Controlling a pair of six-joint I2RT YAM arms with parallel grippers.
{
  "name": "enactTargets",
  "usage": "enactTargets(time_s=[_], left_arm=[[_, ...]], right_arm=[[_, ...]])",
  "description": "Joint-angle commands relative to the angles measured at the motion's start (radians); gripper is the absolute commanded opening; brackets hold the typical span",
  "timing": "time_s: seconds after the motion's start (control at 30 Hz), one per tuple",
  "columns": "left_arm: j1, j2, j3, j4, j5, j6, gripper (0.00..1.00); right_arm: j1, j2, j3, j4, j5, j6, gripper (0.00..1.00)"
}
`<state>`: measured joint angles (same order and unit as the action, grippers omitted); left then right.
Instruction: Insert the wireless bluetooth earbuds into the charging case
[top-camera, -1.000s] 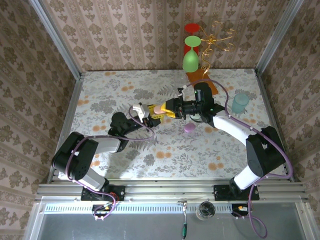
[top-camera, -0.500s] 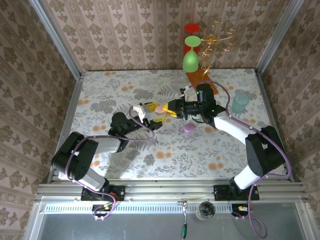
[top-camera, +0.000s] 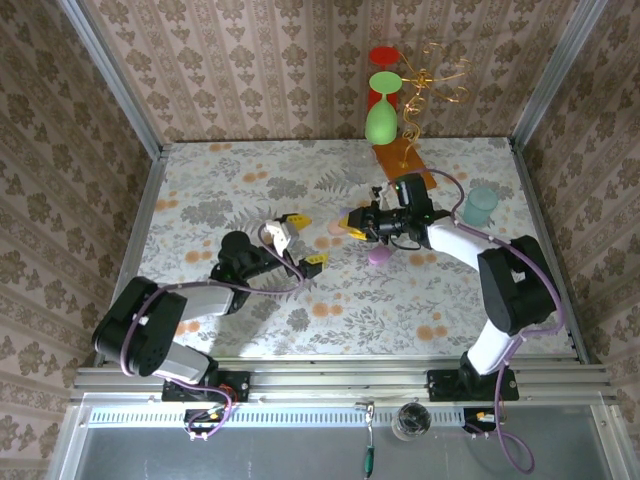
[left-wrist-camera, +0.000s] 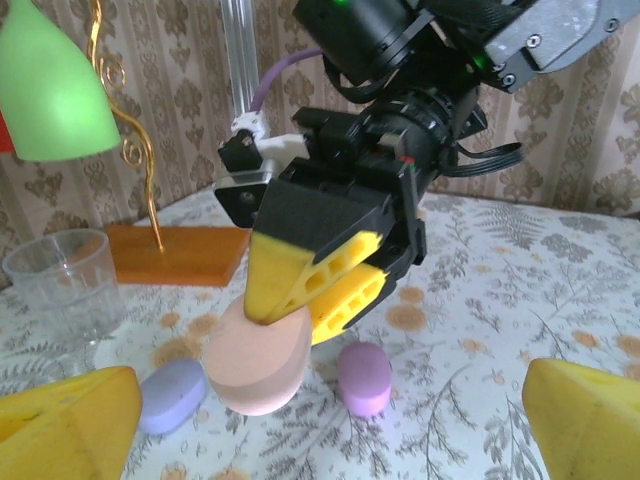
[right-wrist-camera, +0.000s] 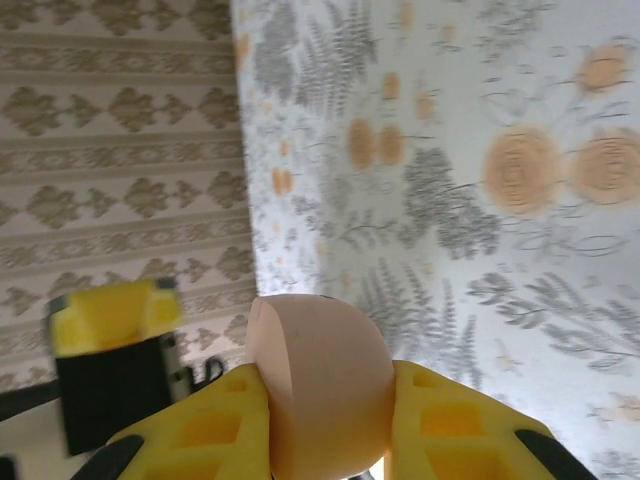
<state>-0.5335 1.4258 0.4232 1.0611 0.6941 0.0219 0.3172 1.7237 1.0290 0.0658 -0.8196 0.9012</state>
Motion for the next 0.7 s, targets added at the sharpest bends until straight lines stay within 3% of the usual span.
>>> enactTargets(time_s=[0.0,0.23,0.67], left_arm=[[-0.006,-0.062,-0.009,-0.214,-0.003,0.102,1.0],[-0.01,-0.133,-0.02,-0.412,-0.023,0.164,1.0],[-0.013,-0.178,0.016,-0.576,-0.044,0.222,1.0]], right_arm=[[-0.003,0.055,0.055,-0.08,0.071,-0.092,0.16],[0.013,0.164,0.132,-0.222,0.195,-0.216,0.16],[0.04,0.254,0.167,-0.224,0.267,-0.257,0.21]])
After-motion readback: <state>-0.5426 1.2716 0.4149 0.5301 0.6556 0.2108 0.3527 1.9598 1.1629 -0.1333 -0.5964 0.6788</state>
